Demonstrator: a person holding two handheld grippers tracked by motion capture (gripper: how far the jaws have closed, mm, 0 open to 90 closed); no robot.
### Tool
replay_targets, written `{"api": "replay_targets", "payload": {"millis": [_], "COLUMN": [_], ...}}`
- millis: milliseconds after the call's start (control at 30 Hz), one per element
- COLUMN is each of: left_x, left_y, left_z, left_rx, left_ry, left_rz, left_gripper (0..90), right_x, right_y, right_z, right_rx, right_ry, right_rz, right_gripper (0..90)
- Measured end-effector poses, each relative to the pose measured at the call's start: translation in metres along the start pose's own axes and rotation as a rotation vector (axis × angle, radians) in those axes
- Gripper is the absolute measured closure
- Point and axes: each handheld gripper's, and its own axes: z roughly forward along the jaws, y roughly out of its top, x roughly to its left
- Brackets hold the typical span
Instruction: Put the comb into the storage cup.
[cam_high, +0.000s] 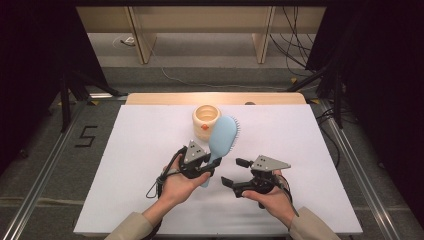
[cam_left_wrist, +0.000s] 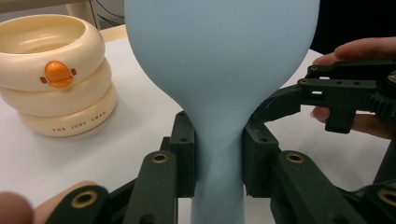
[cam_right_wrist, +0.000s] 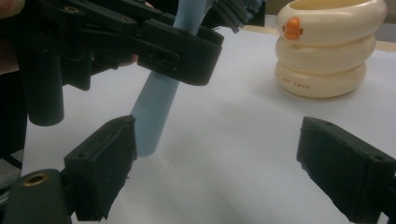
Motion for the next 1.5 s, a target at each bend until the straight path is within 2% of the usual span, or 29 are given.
{"api": "replay_targets", "payload": {"millis": [1500], "left_x": [-0.008], "left_y": [0.000], "left_z": [0.004], "left_rx": [-0.005], "left_ry": [-0.009], "left_rz": [0.010], "left_gripper": [69.5], "right_x": [0.010], "right_y": [-0.002], "right_z": [0.018], "right_rx": [0.028], "right_ry": [0.033], "right_rz": [-0.008], "right_gripper": [13.0]}}
